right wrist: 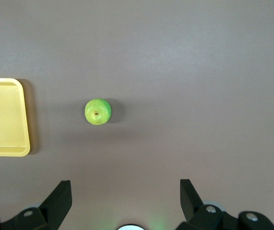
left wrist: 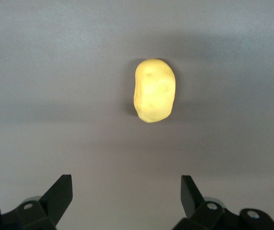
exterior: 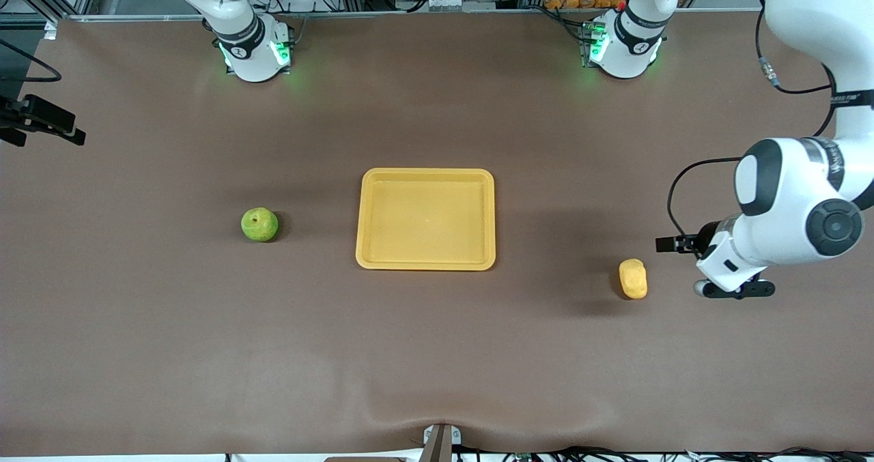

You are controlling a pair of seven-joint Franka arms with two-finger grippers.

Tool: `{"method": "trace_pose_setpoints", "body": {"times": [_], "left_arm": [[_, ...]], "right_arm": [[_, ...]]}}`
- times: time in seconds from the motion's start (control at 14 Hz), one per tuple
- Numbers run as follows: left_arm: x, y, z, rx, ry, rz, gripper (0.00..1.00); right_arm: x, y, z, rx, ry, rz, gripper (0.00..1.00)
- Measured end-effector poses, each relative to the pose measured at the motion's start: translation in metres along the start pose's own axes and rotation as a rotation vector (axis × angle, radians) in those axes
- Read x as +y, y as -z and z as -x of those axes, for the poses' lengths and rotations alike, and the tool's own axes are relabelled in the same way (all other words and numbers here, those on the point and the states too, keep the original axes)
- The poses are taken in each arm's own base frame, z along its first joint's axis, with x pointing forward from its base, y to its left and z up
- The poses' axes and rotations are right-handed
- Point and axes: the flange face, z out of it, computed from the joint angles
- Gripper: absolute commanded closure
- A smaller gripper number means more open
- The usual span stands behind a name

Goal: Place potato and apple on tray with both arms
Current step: 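Reach the left gripper down over the yellow potato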

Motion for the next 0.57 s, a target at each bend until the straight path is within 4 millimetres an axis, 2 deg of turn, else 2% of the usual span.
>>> {"method": "trace_pose_setpoints", "body": {"times": [0.36,0.57], "left_arm": [[0.019,-0.022,-0.005,0.002,0.022,-0.024,0.00],[0.016,-0.031,-0.011,0.022,0.017,-0.046,0.00]], "right_arm": [[0.000,-0.005,-0.003,-0.009,0.000,0.001,0.00],[0.001,-0.017,-0.011,-0.034,-0.001,0.000,0.00]]}}
